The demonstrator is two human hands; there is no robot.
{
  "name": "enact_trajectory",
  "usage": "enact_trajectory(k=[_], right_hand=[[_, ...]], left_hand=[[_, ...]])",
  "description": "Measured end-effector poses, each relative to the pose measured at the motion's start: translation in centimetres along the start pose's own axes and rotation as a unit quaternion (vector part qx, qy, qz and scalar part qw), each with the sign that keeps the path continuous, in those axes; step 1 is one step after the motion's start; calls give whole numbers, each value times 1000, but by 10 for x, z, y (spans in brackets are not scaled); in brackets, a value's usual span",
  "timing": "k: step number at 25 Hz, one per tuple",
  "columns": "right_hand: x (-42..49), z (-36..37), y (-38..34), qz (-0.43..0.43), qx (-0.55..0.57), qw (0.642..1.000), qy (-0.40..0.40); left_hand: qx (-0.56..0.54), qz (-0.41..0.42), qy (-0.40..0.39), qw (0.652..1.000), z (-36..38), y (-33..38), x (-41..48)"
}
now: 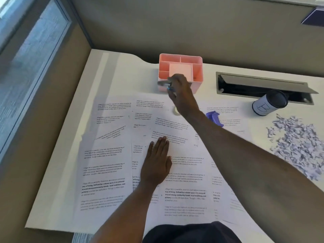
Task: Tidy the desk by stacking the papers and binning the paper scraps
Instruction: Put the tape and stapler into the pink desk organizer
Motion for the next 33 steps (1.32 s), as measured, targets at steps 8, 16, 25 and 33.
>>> enact_trajectory(k=[8,16,25,33], right_hand=[[52,-1,15,36,-33,999,6],[84,40,24,56,-48,992,-105],[101,61,39,62,-121,977,-163],[90,64,40,37,-187,969,-160]], left_hand=[[-5,-6,-9,1000,2,-1,0],[-13,-6,-4,1000,4,-2,1],[-12,1,13,1000,3,-1,0],[-10,-8,4,1000,5,-2,0]])
Point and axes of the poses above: each hand's wrist, its own x-axis towards the middle knuckle, its own z-axis out of the palm, y = z × x, the point moved 7 cm from there along x, towards the middle knuckle, and after that the axes turned 6 degrees about z, right-handed, at the moved point
